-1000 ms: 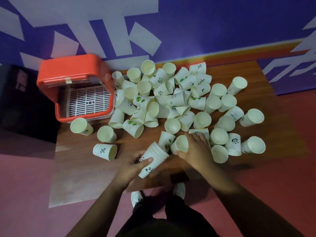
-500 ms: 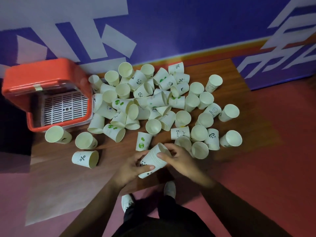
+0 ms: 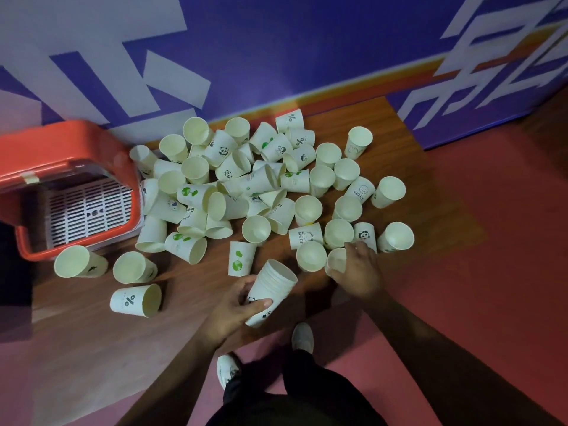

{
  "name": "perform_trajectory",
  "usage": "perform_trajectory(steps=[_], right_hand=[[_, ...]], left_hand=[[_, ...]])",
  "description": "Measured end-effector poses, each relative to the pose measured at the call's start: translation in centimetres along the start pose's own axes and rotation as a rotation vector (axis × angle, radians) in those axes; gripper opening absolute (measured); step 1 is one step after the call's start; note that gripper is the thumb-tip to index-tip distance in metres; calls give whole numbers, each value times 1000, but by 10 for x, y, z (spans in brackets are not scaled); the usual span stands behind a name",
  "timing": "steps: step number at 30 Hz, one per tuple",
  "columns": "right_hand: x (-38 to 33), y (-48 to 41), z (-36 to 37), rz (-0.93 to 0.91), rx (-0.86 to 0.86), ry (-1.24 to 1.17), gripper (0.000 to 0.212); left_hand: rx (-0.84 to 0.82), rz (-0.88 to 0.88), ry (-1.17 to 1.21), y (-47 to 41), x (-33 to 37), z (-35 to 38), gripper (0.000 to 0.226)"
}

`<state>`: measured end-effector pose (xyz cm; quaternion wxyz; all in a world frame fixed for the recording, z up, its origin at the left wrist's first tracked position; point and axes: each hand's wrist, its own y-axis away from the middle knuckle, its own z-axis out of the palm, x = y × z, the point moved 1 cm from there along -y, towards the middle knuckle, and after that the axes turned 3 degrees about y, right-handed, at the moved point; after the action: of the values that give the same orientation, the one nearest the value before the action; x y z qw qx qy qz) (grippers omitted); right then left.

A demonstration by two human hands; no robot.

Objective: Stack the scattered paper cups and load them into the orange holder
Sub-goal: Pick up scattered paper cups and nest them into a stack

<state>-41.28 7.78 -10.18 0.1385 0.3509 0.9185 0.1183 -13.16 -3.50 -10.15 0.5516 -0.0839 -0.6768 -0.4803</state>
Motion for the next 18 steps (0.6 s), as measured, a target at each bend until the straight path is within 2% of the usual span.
perform_trajectory(steps=[3,7,10,14,16,18], right_hand=[[-4,2,6,-14,5,57,65],[-1,3,3,7,6,-19,67],[10,12,-11,65,13,-259,70],[13,24,-31,127,34,-692,59],[4,29,-41,120,1,-767,58],[-8,34,-46,94,-42,-864,45]], left_hand=[[-3,-11,-12,-1,-1,0,77],[5,-21,-27,-1,-2,-1,76],[-6,-12,-73,-4,-2,-1,76],[-18,23,-157,-9,1,8,65],[-15,51,-185,-14,2,14,61],[-22,60,-194,-18,5,19,60]])
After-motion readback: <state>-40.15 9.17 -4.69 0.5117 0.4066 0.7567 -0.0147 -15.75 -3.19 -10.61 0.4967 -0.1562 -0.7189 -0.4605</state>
